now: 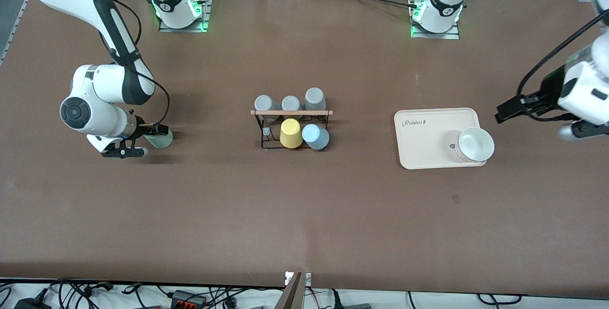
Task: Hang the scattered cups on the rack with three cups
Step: 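Grasp the teal cup with the right gripper while the left gripper withdraws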
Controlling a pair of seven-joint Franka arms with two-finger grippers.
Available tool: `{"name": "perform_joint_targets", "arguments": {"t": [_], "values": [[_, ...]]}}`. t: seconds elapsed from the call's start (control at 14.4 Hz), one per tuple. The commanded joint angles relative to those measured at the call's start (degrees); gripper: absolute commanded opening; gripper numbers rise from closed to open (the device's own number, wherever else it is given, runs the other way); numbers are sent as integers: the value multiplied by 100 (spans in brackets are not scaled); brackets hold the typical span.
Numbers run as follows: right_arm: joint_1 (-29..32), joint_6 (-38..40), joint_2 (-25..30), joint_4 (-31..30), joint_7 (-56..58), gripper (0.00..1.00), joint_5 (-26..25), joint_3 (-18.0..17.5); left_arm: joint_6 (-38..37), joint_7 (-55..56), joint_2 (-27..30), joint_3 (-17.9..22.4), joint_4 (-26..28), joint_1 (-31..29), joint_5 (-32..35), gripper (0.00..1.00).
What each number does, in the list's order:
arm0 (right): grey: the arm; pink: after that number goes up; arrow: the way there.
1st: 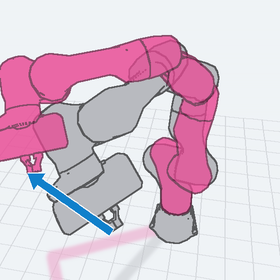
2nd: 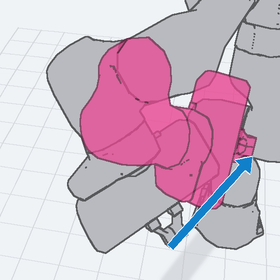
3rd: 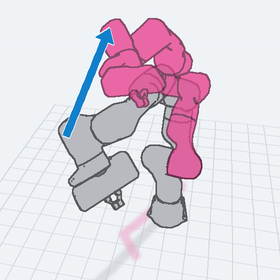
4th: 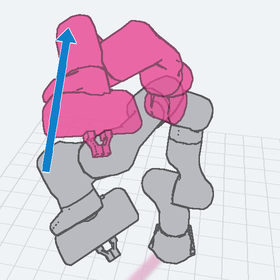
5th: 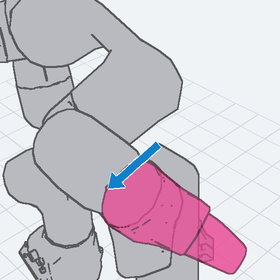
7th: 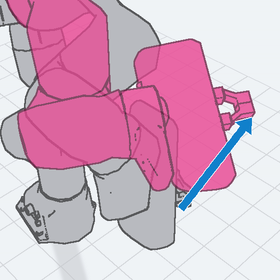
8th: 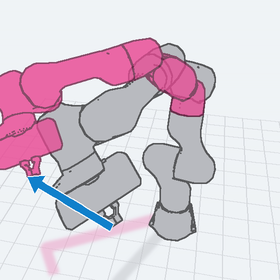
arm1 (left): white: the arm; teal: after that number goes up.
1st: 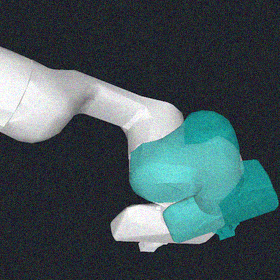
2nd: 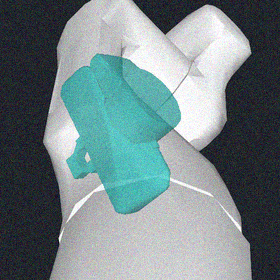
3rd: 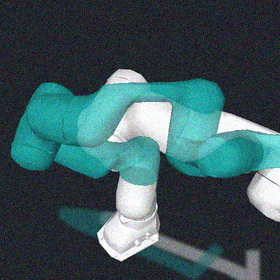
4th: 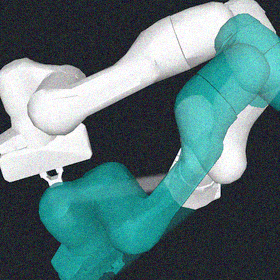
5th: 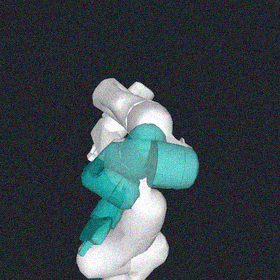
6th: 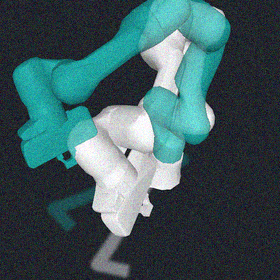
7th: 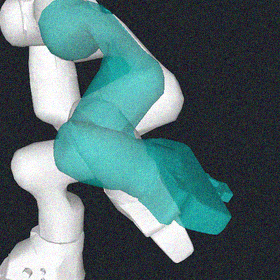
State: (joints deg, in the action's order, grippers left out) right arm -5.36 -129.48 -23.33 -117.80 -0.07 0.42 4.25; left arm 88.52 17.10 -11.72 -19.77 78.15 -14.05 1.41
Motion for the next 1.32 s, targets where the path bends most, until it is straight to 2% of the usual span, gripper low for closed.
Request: {"name": "perform_joint_targets", "arguments": {"t": [0.0, 0.21, 0.28, 0.35, 0.42, 0.56, 0.7, 0.77, 0.84, 0.91, 1.04, 1.18, 1.25], "values": [[8, -60, -14, -50, -98, 98, -25, -29, -254, -277, 442, -28, 192, -133, -79, 100], [0, -42, -14, 2, -107, 49, -25, -29, -317, -767, 557, -71, 183, -467, -105, 100], [-9, 10, -14, 46, -107, 37, -16, -29, -317, -952, 592, -71, 201, -476, -105, 100], [-9, 80, -5, 142, -107, 27, -7, -29, -309, -1006, 592, -62, 192, -485, -105, 100], [-9, 194, -5, 265, -98, 22, -7, -38, -300, -1015, 592, -62, 192, -502, -114, 100], [-53, 615, 65, 633, -89, 20, 10, -64, -300, -1024, 610, -10, 210, -494, -105, 100], [-201, 1342, 127, 1361, -72, 19, 45, -73, -317, -1050, 627, 165, 227, -354, -105, 100], [-359, 1790, 127, 1817, -80, 19, 89, -73, -326, -1224, 697, 479, 245, -66, -105, 100], [-491, 2082, 109, 2161, -98, 19, 229, -73, -326, -1470, 785, 1048, 323, 363, -114, 100], [-658, 2285, 109, 2469, -98, 19, 448, -73, -326, -1594, 890, 1437, 428, 707, -114, 100], [-1035, 2436, 74, 2910, -420, 18, 607, -73, -317, -1657, 1057, 1826, 578, 1052, -132, 100], [-1422, 2454, 65, 3026, -1211, 18, 695, -73, -300, -1735, 1285, 2273, 806, 1447, -132, 100], [-1676, 2454, 65, 3052, -1615, 18, 800, -73, -282, -1736, 1400, 2371, 921, 1544, -132, 100]]}}
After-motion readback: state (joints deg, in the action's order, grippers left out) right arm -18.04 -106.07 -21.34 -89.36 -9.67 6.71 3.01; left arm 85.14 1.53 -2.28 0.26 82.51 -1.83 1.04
